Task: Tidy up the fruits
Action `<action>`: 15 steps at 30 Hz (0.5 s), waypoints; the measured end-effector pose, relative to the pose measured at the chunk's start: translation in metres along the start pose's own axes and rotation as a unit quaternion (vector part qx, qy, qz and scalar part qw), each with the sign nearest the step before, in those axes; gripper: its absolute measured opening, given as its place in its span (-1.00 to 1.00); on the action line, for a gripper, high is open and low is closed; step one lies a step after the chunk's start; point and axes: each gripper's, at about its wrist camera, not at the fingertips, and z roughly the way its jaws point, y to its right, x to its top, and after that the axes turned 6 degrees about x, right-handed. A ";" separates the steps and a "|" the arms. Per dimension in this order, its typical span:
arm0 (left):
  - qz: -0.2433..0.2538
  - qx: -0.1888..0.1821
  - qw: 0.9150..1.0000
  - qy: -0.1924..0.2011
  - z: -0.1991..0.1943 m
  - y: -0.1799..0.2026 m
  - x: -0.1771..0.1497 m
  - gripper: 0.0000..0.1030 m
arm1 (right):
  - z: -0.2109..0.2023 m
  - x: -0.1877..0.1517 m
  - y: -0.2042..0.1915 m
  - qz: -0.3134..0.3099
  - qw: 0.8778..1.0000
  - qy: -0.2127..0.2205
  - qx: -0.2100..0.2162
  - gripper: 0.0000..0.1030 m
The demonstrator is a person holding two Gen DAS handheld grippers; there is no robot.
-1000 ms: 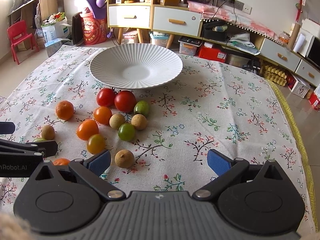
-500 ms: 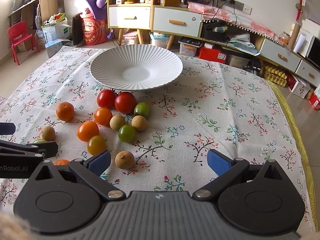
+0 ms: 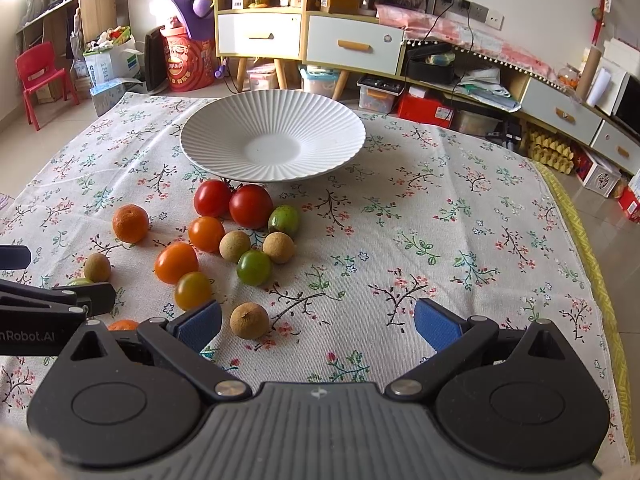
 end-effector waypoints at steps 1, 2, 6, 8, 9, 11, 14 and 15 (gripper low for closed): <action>0.000 0.000 1.000 0.000 0.000 0.000 0.000 0.88 | 0.000 0.000 0.000 0.000 1.000 0.000 0.000 0.99; 0.000 0.000 1.000 0.000 0.000 0.000 0.000 0.88 | 0.000 0.000 0.000 0.000 1.000 0.000 0.000 0.99; 0.001 0.000 1.000 0.000 0.000 0.000 0.000 0.88 | 0.000 0.000 0.000 0.000 1.000 0.001 0.000 0.99; -0.001 0.001 1.000 -0.001 0.002 -0.002 0.000 0.88 | -0.001 0.001 0.000 0.001 1.000 0.002 0.000 0.99; -0.001 0.002 1.000 -0.002 0.003 -0.002 0.000 0.88 | -0.001 0.001 0.001 0.001 1.000 0.002 0.000 0.99; -0.002 0.004 1.000 -0.002 0.005 -0.004 0.001 0.88 | 0.000 0.001 0.002 0.002 1.000 0.003 0.001 0.99; 0.000 0.006 1.000 -0.001 0.009 -0.005 0.002 0.88 | 0.001 0.001 0.003 -0.001 1.000 0.009 0.003 1.00; 0.001 0.004 1.000 -0.001 0.010 -0.006 0.002 0.88 | 0.002 0.001 0.004 -0.002 1.000 0.010 0.004 0.99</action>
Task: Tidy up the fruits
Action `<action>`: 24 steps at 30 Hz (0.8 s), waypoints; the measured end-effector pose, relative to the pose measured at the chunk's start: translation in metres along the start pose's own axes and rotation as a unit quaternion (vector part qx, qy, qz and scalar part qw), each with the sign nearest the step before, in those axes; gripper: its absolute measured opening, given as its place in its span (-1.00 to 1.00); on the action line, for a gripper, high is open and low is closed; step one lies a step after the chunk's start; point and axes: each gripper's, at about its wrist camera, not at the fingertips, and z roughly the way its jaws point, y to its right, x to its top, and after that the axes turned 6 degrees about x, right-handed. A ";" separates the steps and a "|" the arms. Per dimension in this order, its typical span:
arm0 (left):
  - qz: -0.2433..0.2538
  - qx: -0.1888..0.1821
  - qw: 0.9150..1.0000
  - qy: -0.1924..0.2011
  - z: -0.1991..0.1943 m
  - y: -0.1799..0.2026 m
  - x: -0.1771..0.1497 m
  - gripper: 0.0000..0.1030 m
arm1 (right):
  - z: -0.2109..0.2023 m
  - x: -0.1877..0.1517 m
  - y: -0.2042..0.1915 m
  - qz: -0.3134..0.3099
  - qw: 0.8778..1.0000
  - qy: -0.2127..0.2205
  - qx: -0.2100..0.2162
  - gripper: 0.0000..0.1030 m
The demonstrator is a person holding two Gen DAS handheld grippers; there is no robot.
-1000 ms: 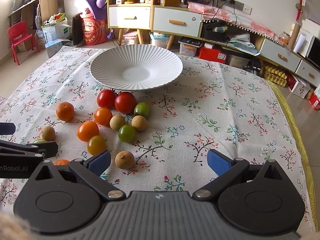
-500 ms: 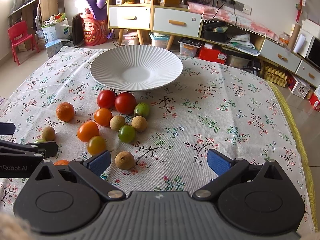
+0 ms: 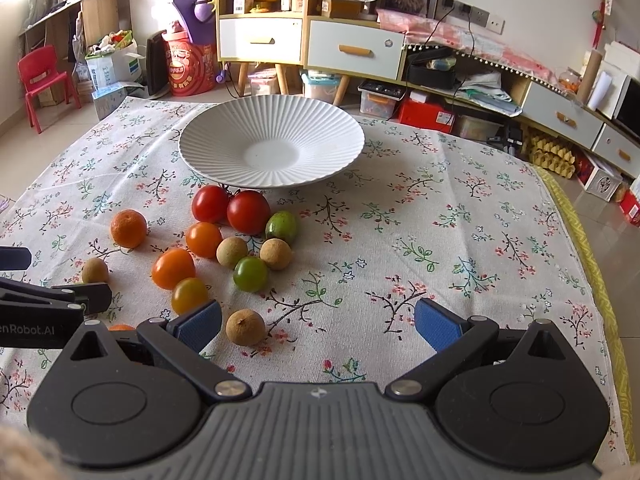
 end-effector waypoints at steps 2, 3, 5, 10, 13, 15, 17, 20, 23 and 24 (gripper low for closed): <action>0.004 0.000 1.000 -0.004 0.002 -0.001 0.002 0.88 | 0.002 0.001 0.003 0.002 1.000 0.001 0.008 1.00; 0.006 -0.004 1.000 -0.003 0.003 -0.001 0.003 0.88 | 0.003 0.002 0.006 0.004 1.000 -0.002 0.014 1.00; 0.014 -0.005 1.000 -0.001 0.005 -0.002 0.005 0.84 | 0.008 0.004 0.009 0.007 1.000 -0.014 0.027 1.00; 0.033 -0.018 0.999 -0.001 0.011 -0.005 0.016 0.74 | 0.019 0.011 0.010 0.003 0.997 -0.050 0.063 0.99; 0.043 -0.032 0.999 0.004 0.017 -0.008 0.021 0.67 | 0.022 0.016 0.011 -0.001 0.994 -0.061 0.092 0.99; 0.042 -0.055 0.998 0.011 0.023 -0.012 0.025 0.66 | 0.023 0.020 0.013 -0.005 0.993 -0.055 0.105 0.99; 0.045 -0.075 0.996 0.020 0.030 -0.014 0.026 0.59 | 0.025 0.024 0.014 -0.014 0.993 -0.040 0.111 0.99; 0.060 -0.075 0.995 0.039 0.039 -0.012 0.024 0.44 | 0.032 0.030 0.018 -0.018 0.991 -0.013 0.135 0.86; 0.059 -0.078 0.994 0.055 0.046 -0.014 0.023 0.30 | 0.043 0.034 0.021 -0.024 0.987 -0.002 0.158 0.56; 0.056 -0.084 0.993 0.056 0.048 -0.015 0.024 0.28 | 0.046 0.035 0.022 -0.026 0.986 0.001 0.163 0.50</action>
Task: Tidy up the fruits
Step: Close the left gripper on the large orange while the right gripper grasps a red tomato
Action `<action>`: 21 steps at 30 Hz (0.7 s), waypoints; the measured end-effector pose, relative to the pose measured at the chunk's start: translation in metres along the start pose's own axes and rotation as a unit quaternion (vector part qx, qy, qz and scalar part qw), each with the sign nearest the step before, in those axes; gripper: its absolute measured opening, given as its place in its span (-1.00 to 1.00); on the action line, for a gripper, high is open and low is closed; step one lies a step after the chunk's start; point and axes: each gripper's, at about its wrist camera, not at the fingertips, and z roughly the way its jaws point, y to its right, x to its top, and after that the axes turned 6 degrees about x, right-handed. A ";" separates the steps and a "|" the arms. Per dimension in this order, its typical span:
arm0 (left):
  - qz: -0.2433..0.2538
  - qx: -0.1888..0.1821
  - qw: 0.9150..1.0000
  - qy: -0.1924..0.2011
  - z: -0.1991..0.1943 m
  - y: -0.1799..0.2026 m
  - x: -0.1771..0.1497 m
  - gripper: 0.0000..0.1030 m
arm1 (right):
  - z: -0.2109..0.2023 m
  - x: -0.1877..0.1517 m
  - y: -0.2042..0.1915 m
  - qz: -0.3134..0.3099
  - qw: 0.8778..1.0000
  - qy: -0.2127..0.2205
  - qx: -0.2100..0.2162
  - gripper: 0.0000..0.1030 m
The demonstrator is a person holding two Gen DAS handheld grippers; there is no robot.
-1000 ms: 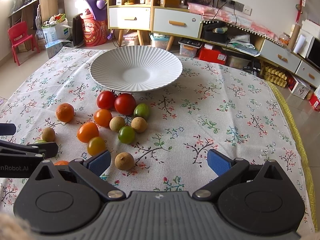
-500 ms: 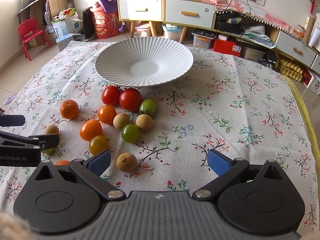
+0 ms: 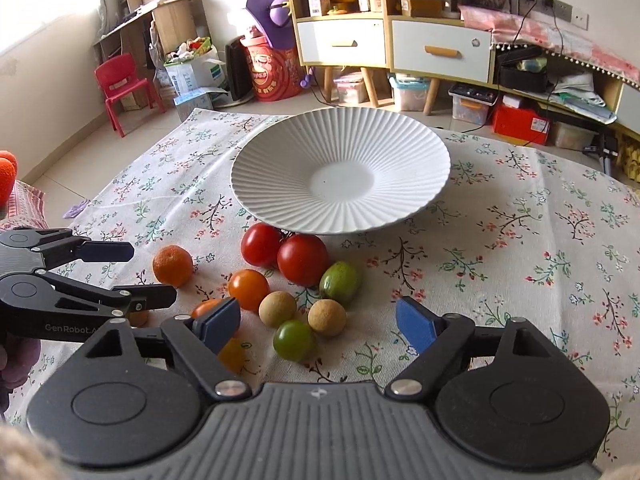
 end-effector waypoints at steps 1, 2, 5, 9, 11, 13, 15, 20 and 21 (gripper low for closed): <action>-0.003 -0.005 1.000 0.001 0.002 -0.001 0.000 0.22 | 0.003 0.001 0.002 -0.003 1.000 0.003 0.004 0.47; -0.007 -0.014 1.000 0.002 0.004 -0.001 0.002 0.15 | 0.006 0.002 0.004 -0.004 1.000 0.006 0.008 0.41; -0.010 -0.028 1.000 0.001 0.007 -0.001 0.004 0.02 | 0.012 0.007 0.008 -0.013 1.000 0.007 0.025 0.25; -0.010 -0.022 1.000 -0.002 0.010 -0.002 0.005 -0.16 | 0.018 0.009 0.009 -0.026 0.999 0.010 0.041 0.06; -0.019 -0.021 1.000 -0.008 0.013 -0.005 0.006 -0.24 | 0.021 0.012 0.010 -0.029 0.998 0.010 0.047 -0.04; -0.022 -0.019 0.999 -0.014 0.015 -0.006 0.006 -0.31 | 0.024 0.015 0.012 -0.032 0.998 0.009 0.050 -0.12; -0.020 -0.016 1.000 -0.017 0.016 -0.006 0.004 -0.40 | 0.028 0.017 0.013 -0.037 0.998 0.009 0.054 -0.19; -0.022 -0.013 1.000 -0.015 0.015 -0.005 0.004 -0.43 | 0.036 0.016 0.012 -0.050 0.997 0.001 0.056 -0.21; -0.021 -0.012 1.000 -0.014 0.015 -0.004 0.004 -0.43 | 0.037 0.016 0.012 -0.052 0.997 -0.002 0.057 -0.21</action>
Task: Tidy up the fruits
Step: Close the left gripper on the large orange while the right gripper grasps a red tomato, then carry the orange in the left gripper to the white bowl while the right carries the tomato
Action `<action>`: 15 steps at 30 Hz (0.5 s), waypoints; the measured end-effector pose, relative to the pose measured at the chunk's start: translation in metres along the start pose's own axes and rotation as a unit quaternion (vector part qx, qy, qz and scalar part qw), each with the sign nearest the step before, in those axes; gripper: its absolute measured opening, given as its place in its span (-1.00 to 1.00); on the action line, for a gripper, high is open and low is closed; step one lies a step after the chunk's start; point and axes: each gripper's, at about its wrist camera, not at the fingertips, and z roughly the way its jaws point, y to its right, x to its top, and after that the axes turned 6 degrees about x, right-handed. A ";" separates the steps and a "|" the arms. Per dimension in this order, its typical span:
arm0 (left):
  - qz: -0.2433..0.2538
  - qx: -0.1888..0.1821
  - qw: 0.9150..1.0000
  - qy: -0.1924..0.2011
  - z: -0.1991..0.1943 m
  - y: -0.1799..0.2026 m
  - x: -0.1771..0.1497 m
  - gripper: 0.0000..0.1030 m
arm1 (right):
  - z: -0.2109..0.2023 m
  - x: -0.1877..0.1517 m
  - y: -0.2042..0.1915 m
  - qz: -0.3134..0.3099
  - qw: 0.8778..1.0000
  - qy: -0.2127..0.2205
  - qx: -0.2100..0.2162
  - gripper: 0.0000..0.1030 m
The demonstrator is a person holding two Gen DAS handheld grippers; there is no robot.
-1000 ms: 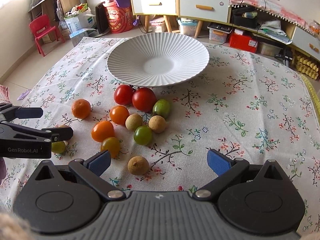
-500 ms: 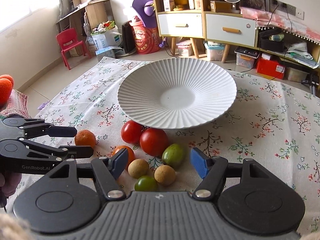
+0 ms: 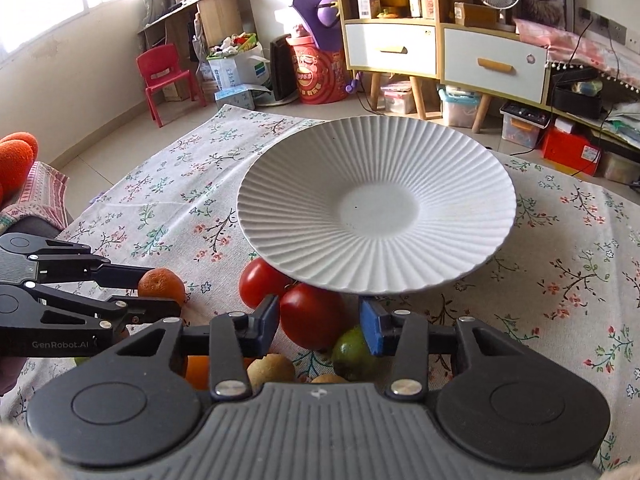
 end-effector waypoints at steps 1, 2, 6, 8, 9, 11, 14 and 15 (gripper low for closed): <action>0.001 0.001 1.000 0.000 0.000 0.000 0.000 -0.43 | 0.001 0.000 -0.001 -0.002 1.000 -0.002 0.001 -0.21; 0.002 0.002 1.000 0.001 -0.001 0.001 0.000 -0.43 | 0.002 0.000 -0.002 -0.004 1.000 -0.004 0.001 -0.20; 0.004 0.003 1.000 0.002 -0.001 0.002 0.000 -0.44 | 0.005 0.000 -0.005 -0.011 1.000 -0.008 -0.002 -0.21; 0.002 0.001 1.000 0.001 -0.001 0.001 0.001 -0.44 | 0.005 -0.001 -0.006 -0.013 1.000 -0.008 -0.005 -0.32; 0.000 -0.001 1.000 0.001 -0.001 0.000 0.001 -0.45 | 0.005 -0.001 -0.007 -0.015 1.000 -0.008 -0.007 -0.32; -0.001 -0.003 1.000 0.001 -0.002 -0.001 0.001 -0.45 | 0.002 -0.001 -0.009 -0.018 1.000 -0.008 -0.006 -0.33; -0.003 -0.007 1.000 0.005 -0.007 -0.002 0.002 -0.46 | -0.002 -0.003 -0.010 -0.020 1.000 -0.011 -0.005 -0.33; -0.001 -0.009 1.000 0.007 -0.008 -0.002 0.003 -0.46 | -0.003 -0.003 -0.010 -0.018 1.000 -0.012 -0.007 -0.33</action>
